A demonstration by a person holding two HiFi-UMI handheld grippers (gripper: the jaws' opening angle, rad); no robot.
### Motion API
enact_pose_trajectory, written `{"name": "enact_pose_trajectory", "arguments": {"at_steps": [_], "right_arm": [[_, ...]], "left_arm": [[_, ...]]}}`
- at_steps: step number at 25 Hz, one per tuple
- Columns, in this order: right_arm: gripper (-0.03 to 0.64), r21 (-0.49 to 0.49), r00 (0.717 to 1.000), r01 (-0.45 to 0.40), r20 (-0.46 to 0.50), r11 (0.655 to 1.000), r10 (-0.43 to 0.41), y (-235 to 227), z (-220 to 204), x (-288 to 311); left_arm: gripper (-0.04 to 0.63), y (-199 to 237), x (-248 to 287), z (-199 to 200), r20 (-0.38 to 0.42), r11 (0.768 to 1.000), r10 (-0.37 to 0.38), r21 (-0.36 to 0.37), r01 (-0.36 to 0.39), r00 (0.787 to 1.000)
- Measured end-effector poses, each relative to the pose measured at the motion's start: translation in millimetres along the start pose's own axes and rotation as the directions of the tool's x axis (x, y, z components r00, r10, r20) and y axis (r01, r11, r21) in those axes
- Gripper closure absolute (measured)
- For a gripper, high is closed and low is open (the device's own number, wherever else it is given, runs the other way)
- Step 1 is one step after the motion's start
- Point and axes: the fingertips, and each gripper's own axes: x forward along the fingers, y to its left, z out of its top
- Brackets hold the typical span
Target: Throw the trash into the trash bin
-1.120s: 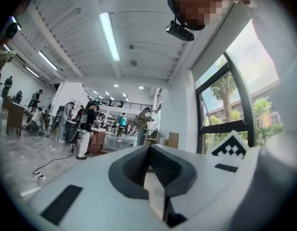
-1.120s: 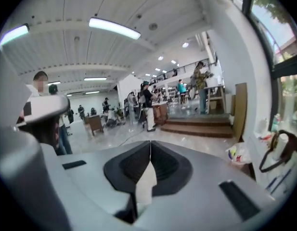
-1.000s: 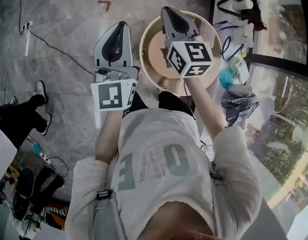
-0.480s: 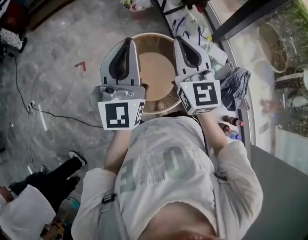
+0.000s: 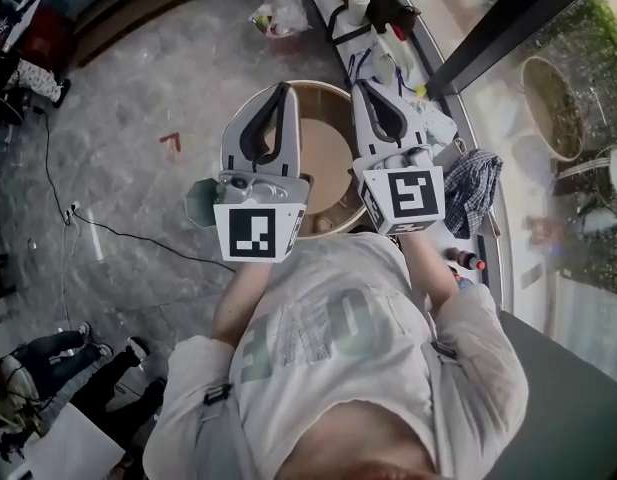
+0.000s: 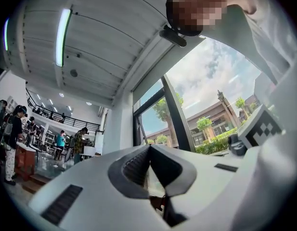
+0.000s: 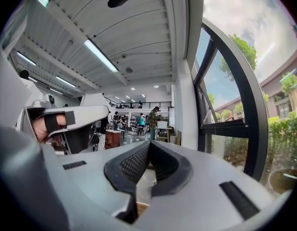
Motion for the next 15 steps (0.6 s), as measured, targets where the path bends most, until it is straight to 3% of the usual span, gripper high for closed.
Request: {"name": "enact_pose_trajectory", "arguments": {"at_steps": [7,15], "right_arm": [[0.603,-0.011,0.997,-0.07,0.016,0.997,0.07,11.2,2.5,0.9],[0.603,-0.038,0.997,-0.072,0.011,0.997,0.073,5.2,-6.0,-7.1]], "left_arm": [[0.584,-1.5,-5.7,-0.3,0.001,0.998,0.048,0.03,-0.048,0.999],[0.584,-10.3,-10.2,-10.0,-0.014,0.998,0.063,0.032,-0.062,0.998]]}}
